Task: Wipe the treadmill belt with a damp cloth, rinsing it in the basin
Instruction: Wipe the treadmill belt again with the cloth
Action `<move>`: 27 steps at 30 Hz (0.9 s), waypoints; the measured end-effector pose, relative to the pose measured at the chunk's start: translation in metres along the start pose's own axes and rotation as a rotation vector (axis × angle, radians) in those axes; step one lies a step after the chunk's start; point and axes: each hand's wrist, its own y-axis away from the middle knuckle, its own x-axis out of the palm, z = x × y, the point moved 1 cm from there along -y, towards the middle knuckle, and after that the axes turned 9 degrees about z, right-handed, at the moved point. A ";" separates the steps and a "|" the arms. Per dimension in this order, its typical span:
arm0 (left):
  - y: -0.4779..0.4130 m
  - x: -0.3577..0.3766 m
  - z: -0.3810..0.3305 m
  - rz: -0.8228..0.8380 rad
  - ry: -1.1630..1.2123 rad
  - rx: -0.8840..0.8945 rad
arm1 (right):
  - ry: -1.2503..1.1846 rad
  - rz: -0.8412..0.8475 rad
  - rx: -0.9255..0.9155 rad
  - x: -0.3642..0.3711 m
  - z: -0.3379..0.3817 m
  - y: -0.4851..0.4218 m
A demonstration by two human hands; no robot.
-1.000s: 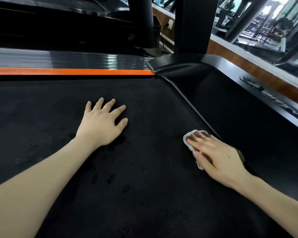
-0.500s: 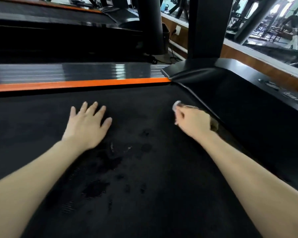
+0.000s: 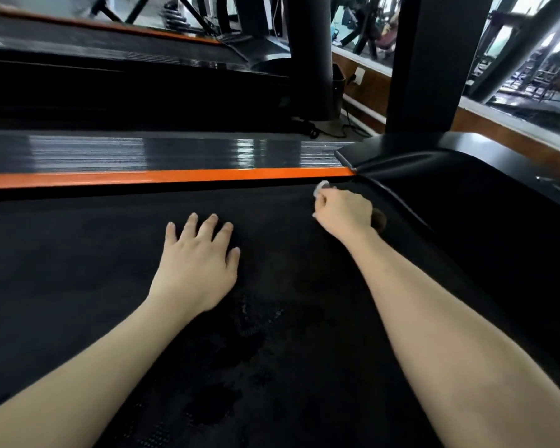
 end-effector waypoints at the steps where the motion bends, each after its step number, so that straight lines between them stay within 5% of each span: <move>1: 0.000 0.000 -0.001 -0.002 -0.005 0.000 | -0.016 -0.011 -0.068 0.001 0.022 0.001; 6: 0.002 0.000 0.007 -0.014 0.049 0.038 | -0.053 -0.043 -0.463 0.006 0.086 0.018; 13: 0.001 0.003 0.005 -0.040 0.044 0.033 | -0.010 -0.011 -0.067 0.000 -0.021 -0.021; 16: 0.001 0.002 0.001 -0.043 0.025 0.019 | -0.021 -0.016 -0.101 0.000 0.010 -0.014; 21: 0.003 0.000 0.003 -0.039 0.054 0.020 | 0.177 -0.027 -0.408 0.001 0.060 0.007; 27: 0.005 0.000 0.007 -0.047 0.097 0.033 | 0.158 0.233 -0.321 -0.025 0.002 0.006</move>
